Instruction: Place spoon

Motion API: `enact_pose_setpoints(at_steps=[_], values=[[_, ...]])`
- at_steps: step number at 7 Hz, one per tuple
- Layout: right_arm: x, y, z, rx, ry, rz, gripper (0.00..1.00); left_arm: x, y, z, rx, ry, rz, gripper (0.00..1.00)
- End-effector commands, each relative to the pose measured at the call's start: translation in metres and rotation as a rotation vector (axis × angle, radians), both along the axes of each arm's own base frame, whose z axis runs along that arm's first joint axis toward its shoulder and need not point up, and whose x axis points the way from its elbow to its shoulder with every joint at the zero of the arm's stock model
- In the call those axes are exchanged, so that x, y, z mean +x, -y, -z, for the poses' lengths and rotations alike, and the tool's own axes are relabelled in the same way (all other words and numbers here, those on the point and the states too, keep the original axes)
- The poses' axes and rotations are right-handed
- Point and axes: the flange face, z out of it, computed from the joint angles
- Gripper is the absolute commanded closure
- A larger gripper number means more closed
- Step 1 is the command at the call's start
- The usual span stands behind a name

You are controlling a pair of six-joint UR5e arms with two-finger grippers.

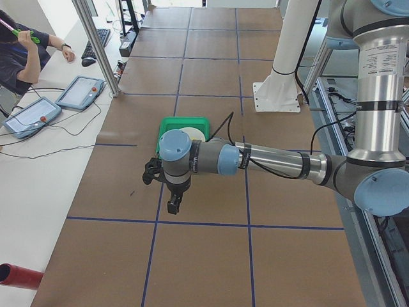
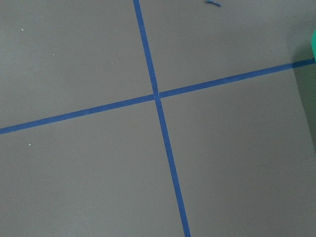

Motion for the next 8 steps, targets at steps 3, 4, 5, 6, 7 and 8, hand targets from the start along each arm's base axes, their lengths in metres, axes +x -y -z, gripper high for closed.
enact_pose_setpoints(at_steps=[3, 4, 5, 6, 7, 8], values=[[0.000, 0.000, 0.000, -0.001, 0.000, 0.000, 0.00, 0.167, 0.009, 0.059, 0.101, -0.102, 0.061, 0.00], [0.000, 0.000, 0.000, 0.001, 0.000, 0.000, 0.00, 0.206, 0.009, 0.071, 0.104, -0.097, 0.099, 0.00], [0.000, 0.000, 0.000, 0.001, 0.000, 0.000, 0.00, 0.251, 0.017, 0.097, 0.110, -0.113, 0.094, 0.00], [0.000, 0.000, 0.000, 0.001, 0.000, 0.000, 0.00, 0.292, 0.027, 0.111, 0.113, -0.108, 0.103, 0.00], [0.000, 0.001, 0.001, 0.001, 0.000, 0.000, 0.00, 0.325, 0.028, 0.116, 0.121, -0.096, 0.089, 0.00], [0.000, 0.001, 0.001, 0.001, 0.000, 0.000, 0.00, 0.364, 0.024, 0.128, 0.117, -0.093, 0.100, 0.00]])
